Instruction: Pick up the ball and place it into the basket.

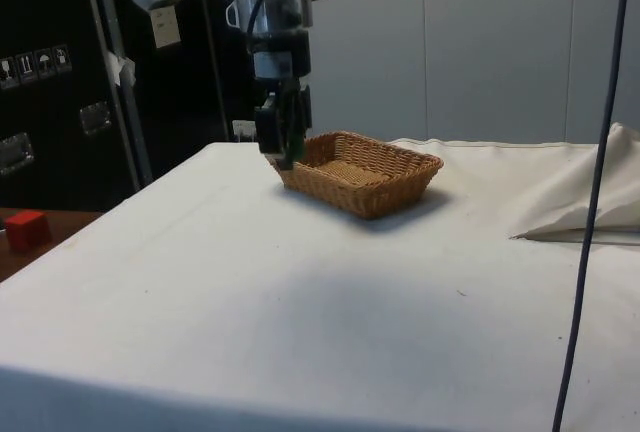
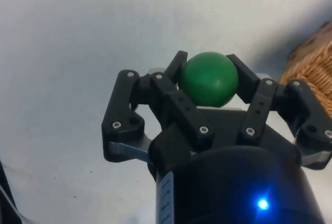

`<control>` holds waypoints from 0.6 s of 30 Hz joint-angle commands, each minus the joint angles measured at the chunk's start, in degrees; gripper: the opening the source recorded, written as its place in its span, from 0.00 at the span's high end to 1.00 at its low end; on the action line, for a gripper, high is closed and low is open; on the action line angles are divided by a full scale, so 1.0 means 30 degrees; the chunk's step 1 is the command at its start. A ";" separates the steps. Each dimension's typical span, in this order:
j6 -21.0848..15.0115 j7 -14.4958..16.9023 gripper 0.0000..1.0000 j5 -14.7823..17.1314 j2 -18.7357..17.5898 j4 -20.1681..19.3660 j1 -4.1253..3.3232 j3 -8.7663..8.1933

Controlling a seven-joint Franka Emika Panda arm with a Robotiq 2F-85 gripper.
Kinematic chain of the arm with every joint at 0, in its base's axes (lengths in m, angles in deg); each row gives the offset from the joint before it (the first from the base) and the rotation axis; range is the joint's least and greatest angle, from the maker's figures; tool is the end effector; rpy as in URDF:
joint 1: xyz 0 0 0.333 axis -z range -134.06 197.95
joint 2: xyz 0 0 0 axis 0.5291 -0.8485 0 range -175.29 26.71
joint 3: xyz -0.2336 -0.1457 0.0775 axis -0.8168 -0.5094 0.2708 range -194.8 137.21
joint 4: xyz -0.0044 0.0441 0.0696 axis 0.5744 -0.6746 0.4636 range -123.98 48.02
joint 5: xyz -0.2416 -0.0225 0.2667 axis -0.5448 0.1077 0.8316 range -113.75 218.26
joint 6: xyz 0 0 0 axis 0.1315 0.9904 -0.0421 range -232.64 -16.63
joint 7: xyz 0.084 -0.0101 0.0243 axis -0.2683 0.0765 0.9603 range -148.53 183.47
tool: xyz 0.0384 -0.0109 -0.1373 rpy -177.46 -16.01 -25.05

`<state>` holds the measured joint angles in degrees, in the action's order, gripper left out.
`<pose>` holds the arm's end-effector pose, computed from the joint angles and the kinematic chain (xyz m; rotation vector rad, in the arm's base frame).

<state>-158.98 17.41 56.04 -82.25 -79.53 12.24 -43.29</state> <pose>0.5029 0.0456 0.2536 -3.1311 -0.0658 -0.0577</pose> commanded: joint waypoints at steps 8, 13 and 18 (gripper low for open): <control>0.0191 0.0821 1.00 -0.0458 0.0000 0.0076 0.0115 -0.0840; 0.0172 0.1451 1.00 -0.0286 -0.0172 0.0076 0.0076 -0.1413; -0.0153 0.2120 1.00 -0.0306 -0.0516 0.0019 0.0210 -0.1967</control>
<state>-158.81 23.26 55.18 -83.57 -79.30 12.58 -49.02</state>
